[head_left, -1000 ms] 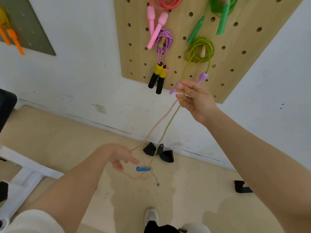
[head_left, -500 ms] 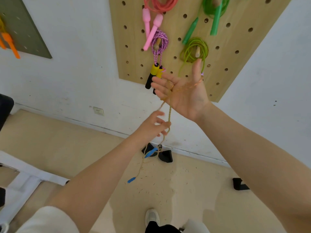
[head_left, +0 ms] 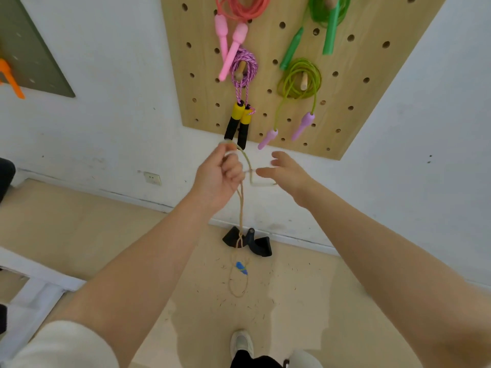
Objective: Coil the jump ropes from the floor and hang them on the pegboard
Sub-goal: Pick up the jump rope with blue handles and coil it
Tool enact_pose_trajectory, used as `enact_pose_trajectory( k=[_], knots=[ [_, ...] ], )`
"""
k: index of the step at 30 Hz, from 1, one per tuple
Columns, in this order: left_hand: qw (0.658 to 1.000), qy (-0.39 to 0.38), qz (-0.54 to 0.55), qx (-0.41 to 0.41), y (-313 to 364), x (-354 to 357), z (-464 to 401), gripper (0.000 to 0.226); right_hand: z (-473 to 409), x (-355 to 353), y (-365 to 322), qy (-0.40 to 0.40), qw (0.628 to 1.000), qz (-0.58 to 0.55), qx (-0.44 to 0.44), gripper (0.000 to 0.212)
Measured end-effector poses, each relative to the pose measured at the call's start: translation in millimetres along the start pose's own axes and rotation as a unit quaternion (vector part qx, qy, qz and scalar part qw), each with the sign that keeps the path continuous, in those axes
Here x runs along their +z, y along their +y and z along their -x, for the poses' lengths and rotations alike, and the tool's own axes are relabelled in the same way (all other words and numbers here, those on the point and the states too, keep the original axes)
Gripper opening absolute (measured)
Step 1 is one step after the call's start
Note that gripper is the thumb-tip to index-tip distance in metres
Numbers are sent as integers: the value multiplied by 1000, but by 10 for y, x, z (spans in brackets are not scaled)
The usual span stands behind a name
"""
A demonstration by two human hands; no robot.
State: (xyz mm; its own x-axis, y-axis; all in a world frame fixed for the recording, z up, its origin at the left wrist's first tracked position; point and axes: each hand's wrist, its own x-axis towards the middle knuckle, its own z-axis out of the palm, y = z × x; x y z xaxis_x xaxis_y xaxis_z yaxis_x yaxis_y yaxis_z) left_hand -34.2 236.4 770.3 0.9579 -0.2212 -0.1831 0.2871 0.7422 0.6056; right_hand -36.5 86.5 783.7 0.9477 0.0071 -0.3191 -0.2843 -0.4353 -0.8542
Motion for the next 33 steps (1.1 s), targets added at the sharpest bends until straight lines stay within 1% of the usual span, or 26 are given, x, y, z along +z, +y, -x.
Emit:
enact_pose_trajectory(
  k=[1,2,4,5,6,7,8,9,10,12,13,15,17,19,21,22,23,24,25,26,27,28,30,31,32,33],
  knots=[
    [999,-6,42,14,77,100,-30,29,15,34,66,13,999,-28,-22,61],
    [996,-16,82,23,149,212,-53,29,31,55,114,-3,997,-60,-40,52],
    [987,-45,152,37,305,424,-105,30,70,115,211,-135,984,-102,-52,40],
    [982,-50,177,48,385,507,-129,29,101,158,254,-209,974,-68,-48,34],
    [978,-48,193,62,455,574,-143,28,120,212,313,-262,964,-2,-46,24],
    [976,-42,202,76,513,607,-154,27,114,258,376,-281,956,67,-49,15],
    [973,-33,213,87,557,601,-155,26,102,297,427,-267,956,112,-52,12],
    [972,-24,217,92,579,563,-136,26,100,320,454,-241,962,118,-43,17],
    [976,-17,199,87,572,513,-99,28,104,335,450,-211,974,79,-21,21],
    [997,12,59,45,417,283,-50,44,100,346,357,-159,982,-93,27,23],
    [999,24,-42,9,273,141,-17,58,86,341,279,-141,972,-186,39,23],
    [981,3,-186,-60,-53,-139,74,79,47,326,71,-112,931,-345,44,22],
    [961,-37,-257,-98,-309,-330,191,86,3,296,-150,-77,881,-464,47,18],
    [956,-44,-264,-119,-458,-472,260,81,-7,269,-355,-65,833,-546,65,17],
    [957,-24,-261,-125,-498,-568,289,67,-14,242,-537,-66,793,-601,71,20],
    [945,-24,-295,-141,-488,-601,313,60,-39,231,-608,-62,774,-627,67,22],
    [917,-40,-363,-163,-468,-643,345,57,-72,204,-667,-55,752,-654,60,21],
    [875,-67,-442,-186,-442,-676,379,48,-93,167,-724,-49,721,-689,51,20],
    [835,-89,-508,-192,-430,-716,392,31,-129,125,-754,-41,693,-718,45,22],
    [817,-98,-535,-189,-415,-726,414,17,-158,90,-757,-32,672,-739,39,28],
    [828,-92,-525,-174,-409,-731,427,21,-192,65,-715,-23,675,-737,34,38],
    [857,-69,-486,-159,-384,-703,422,28,-200,66,-655,-26,713,-700,25,47],
    [922,-15,-366,-129,-312,-620,350,30,-193,156,-424,-69,843,-532,33,57],
    [941,2,-318,-120,-277,-571,297,30,-166,213,-294,-119,883,-450,58,69],
    [951,12,-281,-128,-246,-523,251,31,-136,271,-178,-168,899,-398,73,80],
    [956,12,-254,-143,-213,-468,229,33,-111,318,-81,-202,907,-363,69,83]
  ],
)
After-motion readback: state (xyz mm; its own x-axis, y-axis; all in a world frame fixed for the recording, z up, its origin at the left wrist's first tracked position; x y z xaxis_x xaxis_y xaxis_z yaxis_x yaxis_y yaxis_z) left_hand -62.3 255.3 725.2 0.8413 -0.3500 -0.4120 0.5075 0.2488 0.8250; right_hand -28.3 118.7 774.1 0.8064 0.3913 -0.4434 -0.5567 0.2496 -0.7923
